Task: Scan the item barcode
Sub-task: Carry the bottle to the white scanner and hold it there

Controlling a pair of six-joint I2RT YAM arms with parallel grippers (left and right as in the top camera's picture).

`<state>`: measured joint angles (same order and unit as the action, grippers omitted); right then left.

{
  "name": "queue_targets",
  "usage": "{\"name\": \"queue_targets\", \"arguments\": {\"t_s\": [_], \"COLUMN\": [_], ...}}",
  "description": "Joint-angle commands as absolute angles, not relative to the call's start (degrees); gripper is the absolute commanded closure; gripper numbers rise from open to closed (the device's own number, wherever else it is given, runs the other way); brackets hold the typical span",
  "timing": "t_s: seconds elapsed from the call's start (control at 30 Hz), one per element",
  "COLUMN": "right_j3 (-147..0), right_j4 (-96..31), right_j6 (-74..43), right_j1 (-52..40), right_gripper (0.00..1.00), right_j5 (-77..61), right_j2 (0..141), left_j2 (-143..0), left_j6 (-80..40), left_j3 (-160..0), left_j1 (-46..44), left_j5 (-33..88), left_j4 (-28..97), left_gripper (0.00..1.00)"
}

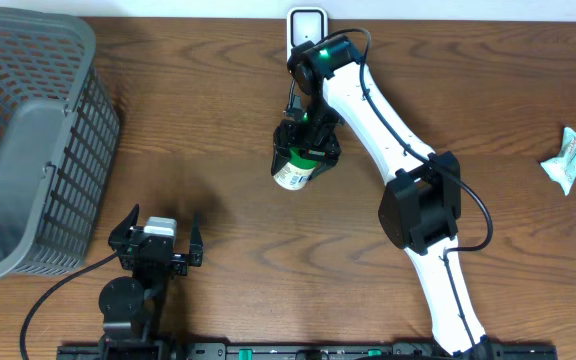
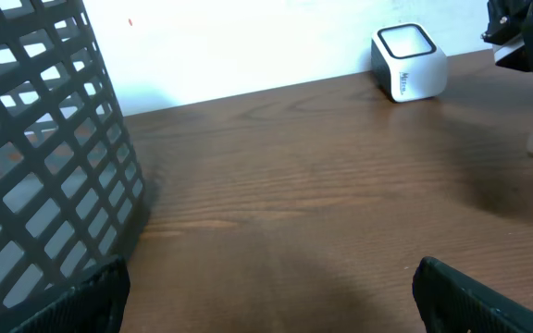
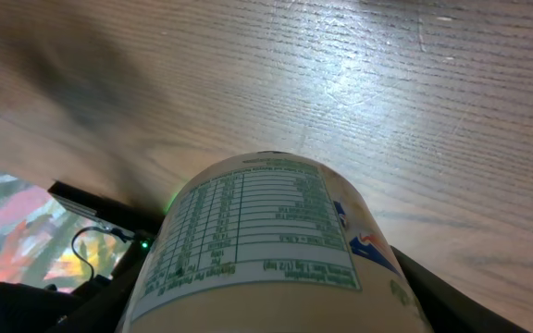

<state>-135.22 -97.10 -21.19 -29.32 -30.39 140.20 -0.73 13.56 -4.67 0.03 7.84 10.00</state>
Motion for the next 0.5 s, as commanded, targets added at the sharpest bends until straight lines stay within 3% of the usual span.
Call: {"name": "queue_targets", "arguments": {"t_s": [0.0,0.23,0.47], "right_j3": [-136.9,-144.27,-148.03], "right_j4": [-97.32,-93.65,-77.17], "right_j6": [-20.1,-20.23,-16.58], "right_j1": [-29.78,-30.0,-29.87], "right_gripper": [0.71,0.68,0.63], "right_j5": [-30.96,-14.96,-0.62], "right_j2": [137.78,134.23,133.34], "left_j2": [-0.21,-0.21,-0.21], "left_j6": [13.89,13.89,13.89], "left_j3": [-3.22,-3.22,-3.22], "left_j1": [0.03,0.03,0.03], "left_j5": [8.99,8.99,8.99], "left_j4": [10.17,10.17,10.17], "left_gripper": [0.02,0.02,0.02]}}
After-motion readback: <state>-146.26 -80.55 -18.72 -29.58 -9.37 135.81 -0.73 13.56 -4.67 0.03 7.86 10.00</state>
